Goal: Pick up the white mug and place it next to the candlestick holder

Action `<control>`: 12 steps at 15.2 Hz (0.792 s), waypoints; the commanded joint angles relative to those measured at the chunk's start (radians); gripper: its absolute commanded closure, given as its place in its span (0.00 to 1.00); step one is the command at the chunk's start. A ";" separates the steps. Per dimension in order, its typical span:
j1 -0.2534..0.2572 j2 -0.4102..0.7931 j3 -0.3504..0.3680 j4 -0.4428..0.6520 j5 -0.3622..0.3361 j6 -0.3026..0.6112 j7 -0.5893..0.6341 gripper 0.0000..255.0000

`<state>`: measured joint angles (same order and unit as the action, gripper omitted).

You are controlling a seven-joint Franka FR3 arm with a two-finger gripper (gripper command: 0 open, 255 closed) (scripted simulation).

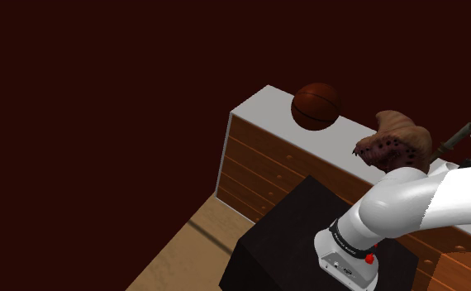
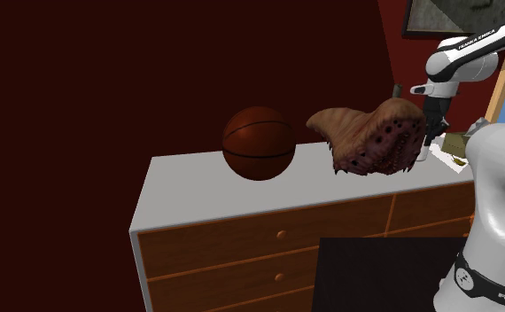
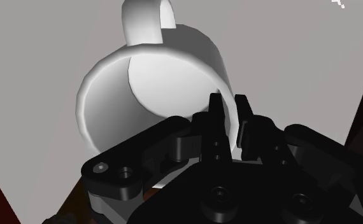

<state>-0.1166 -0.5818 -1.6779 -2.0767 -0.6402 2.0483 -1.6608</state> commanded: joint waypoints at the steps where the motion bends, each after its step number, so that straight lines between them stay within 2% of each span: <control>1: 0.006 -0.002 -0.008 -0.002 -0.004 0.006 0.002 1.00; 6: 0.006 -0.002 -0.008 -0.002 -0.004 0.006 0.002 1.00; 7: 0.006 -0.002 -0.008 -0.002 -0.004 0.006 0.002 0.00; 12: 0.006 -0.002 -0.008 -0.002 -0.004 0.006 0.002 0.00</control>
<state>-0.1101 -0.5842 -1.6862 -2.0782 -0.6446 2.0540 -1.6585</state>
